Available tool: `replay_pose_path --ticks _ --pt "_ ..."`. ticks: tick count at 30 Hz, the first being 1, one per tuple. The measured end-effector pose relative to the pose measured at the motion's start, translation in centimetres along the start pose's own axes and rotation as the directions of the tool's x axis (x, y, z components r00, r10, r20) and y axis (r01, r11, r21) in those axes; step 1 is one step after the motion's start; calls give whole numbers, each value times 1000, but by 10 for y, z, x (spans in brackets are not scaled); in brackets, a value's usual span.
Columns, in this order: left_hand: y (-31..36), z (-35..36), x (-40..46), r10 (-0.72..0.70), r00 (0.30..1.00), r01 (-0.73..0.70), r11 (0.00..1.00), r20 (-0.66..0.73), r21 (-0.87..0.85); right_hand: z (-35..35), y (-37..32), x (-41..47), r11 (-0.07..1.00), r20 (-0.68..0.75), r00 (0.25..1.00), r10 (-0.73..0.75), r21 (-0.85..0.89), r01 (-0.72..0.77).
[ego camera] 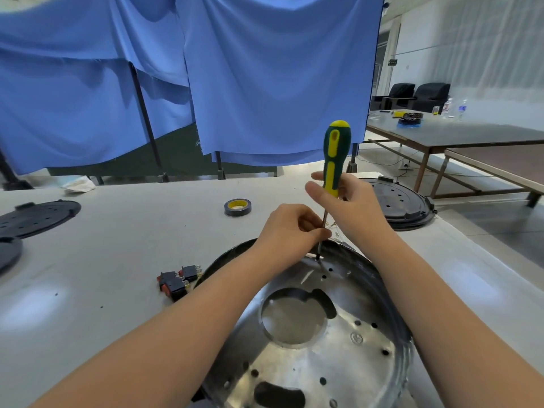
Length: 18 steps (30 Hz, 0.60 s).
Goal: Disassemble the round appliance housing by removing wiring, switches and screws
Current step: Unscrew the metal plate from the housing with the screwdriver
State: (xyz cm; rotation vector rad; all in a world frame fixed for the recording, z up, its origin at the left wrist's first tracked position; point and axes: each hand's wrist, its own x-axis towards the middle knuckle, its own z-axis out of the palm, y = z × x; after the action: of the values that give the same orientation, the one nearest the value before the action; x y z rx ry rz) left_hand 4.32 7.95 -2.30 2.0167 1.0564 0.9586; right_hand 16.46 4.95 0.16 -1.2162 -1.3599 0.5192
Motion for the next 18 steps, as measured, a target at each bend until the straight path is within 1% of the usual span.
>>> replay_pose_path --ticks 4,7,9,12,14,16,18 --pt "0 3 0 15 1000 -15 1000 -13 20 -2 -1 1 999 -64 997 -37 -14 36" --pt "-1 2 0 1 1000 -1 1000 -10 13 -4 -2 1 999 -79 997 10 50 -6" --pt "-1 1 0 -19 1000 19 1000 19 -9 -4 -3 1 992 -26 999 45 119 -41" --pt "-1 -1 -1 -57 995 65 993 85 -97 -2 -4 0 971 86 994 67 222 -85" --pt "-2 -2 -1 -62 994 71 993 85 -97 -1 -3 1 962 131 989 75 253 -106" --pt "-2 -3 0 -59 998 61 995 36 -83 0 -1 2 978 98 993 65 193 -83" --pt "-3 -3 1 -53 999 53 998 -12 -37 -1 1 2 993 11 999 43 108 -44"
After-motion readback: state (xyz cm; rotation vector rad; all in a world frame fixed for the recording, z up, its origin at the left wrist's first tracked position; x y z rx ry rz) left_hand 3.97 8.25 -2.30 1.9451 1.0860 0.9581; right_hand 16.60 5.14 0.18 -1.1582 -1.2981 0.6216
